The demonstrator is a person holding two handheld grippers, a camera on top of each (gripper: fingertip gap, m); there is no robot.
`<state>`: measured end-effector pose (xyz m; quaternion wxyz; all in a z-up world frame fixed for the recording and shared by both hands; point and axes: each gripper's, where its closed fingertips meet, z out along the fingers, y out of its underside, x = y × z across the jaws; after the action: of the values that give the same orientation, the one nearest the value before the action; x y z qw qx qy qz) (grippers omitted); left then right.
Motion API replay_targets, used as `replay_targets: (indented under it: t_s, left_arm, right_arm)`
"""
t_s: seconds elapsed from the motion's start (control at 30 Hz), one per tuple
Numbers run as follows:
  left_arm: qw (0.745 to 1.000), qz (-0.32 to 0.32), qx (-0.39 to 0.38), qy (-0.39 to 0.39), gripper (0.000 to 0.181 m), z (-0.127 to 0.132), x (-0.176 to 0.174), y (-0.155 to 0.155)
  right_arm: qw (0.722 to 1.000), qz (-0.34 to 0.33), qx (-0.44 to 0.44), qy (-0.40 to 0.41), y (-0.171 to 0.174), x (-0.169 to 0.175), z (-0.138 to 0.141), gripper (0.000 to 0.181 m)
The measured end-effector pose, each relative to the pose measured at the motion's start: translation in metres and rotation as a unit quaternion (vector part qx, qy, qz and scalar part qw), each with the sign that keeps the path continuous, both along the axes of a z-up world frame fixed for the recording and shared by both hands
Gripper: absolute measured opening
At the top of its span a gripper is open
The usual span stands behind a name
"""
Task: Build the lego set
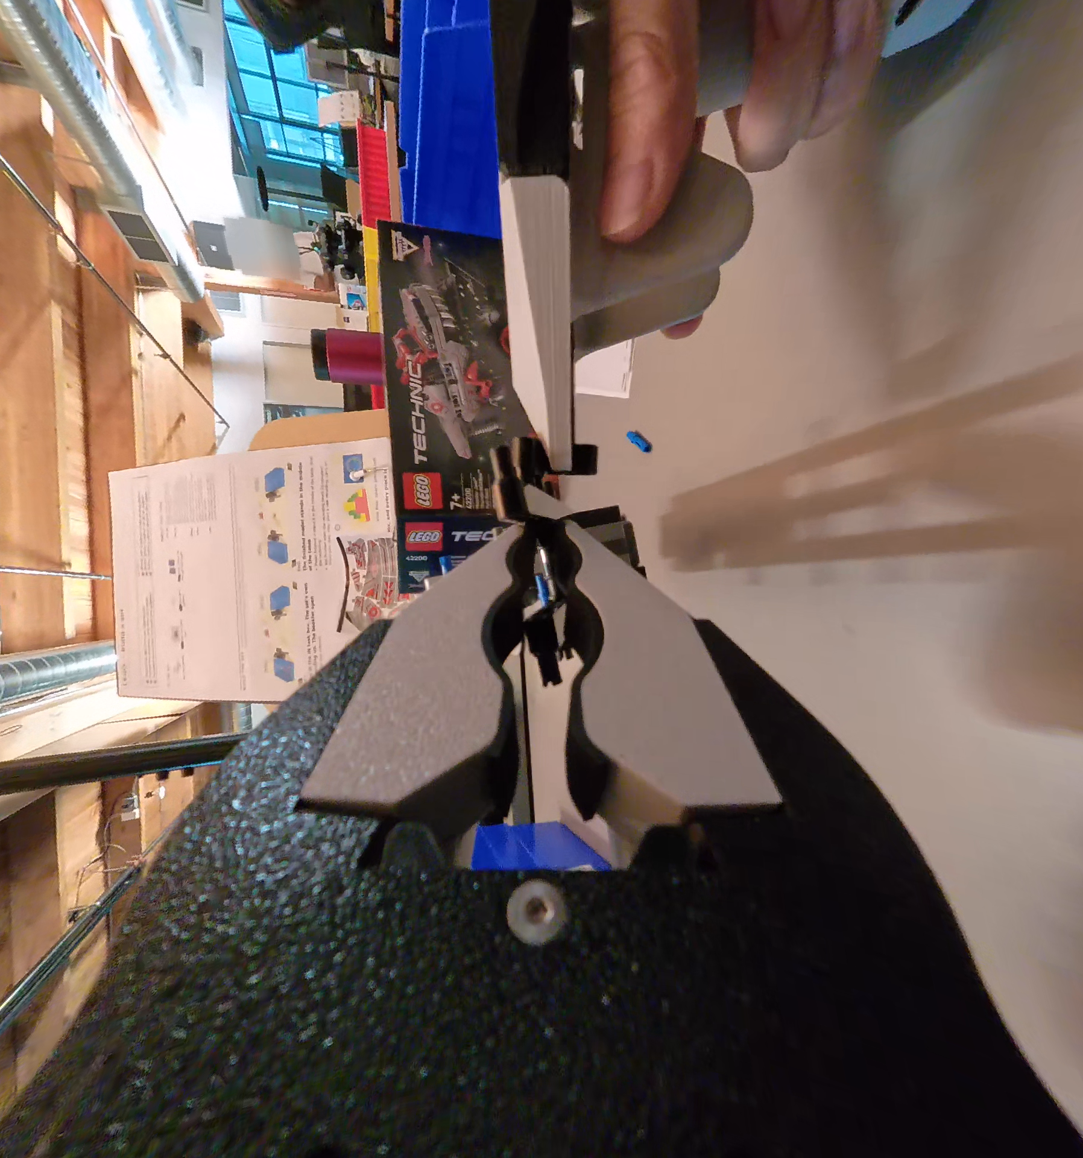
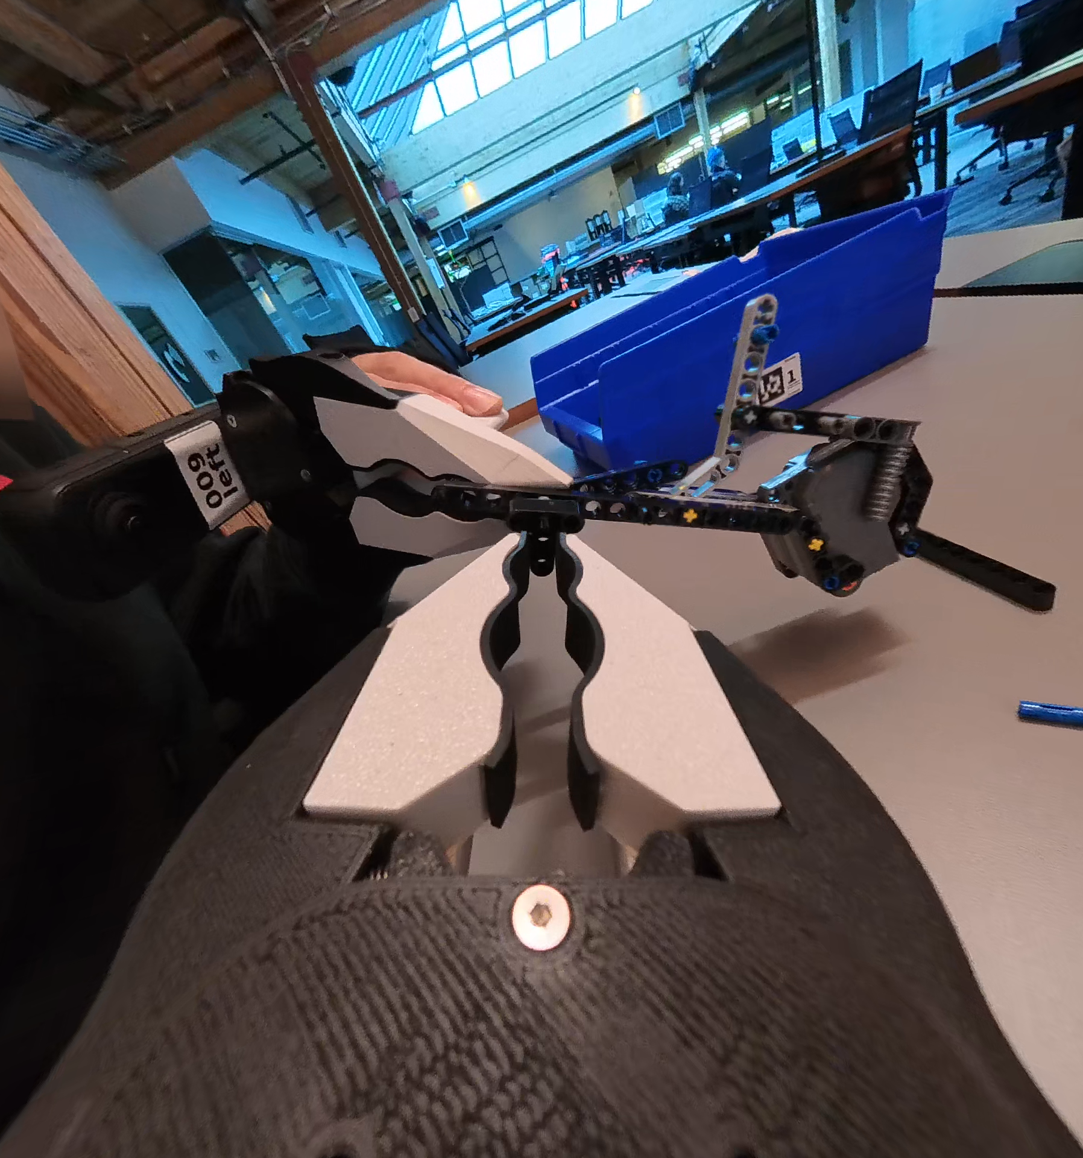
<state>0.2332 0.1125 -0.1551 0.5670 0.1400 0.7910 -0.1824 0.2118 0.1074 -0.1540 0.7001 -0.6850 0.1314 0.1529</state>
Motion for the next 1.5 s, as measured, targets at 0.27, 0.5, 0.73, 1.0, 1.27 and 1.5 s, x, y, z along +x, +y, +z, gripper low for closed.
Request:
replay_targets:
  t_s: [0.27, 0.5, 0.73, 1.0, 1.27, 1.5]
  left_arm:
    - [0.999, -0.019, 0.043, 0.006, 0.003, -0.002, -0.008, 0.002]
    - [0.992, -0.035, 0.121, -0.002, 0.003, -0.018, -0.024, 0.001]
    - [0.995, 0.000, 0.093, -0.021, 0.002, -0.035, -0.019, 0.004]
    - [0.997, 0.035, 0.033, -0.053, 0.003, -0.024, -0.021, 0.007]
    - [0.996, 0.007, 0.078, -0.041, 0.003, -0.021, -0.025, -0.001]
    - [0.989, 0.017, 0.144, -0.037, 0.002, -0.035, -0.023, 0.002]
  right_arm:
    - [0.999, 0.031, -0.017, -0.012, 0.001, -0.010, -0.004, 0.005]
    - [0.982, 0.104, -0.141, -0.067, -0.003, -0.026, -0.027, 0.005]
    - [0.972, 0.124, -0.194, -0.041, -0.003, -0.021, -0.043, 0.005]
    - [0.985, 0.122, -0.122, -0.016, 0.002, -0.023, -0.032, 0.005]
    - [0.985, 0.131, -0.113, -0.021, -0.006, -0.026, -0.029, 0.005]
    - [0.974, 0.124, -0.181, -0.060, -0.004, -0.024, -0.048, 0.005]
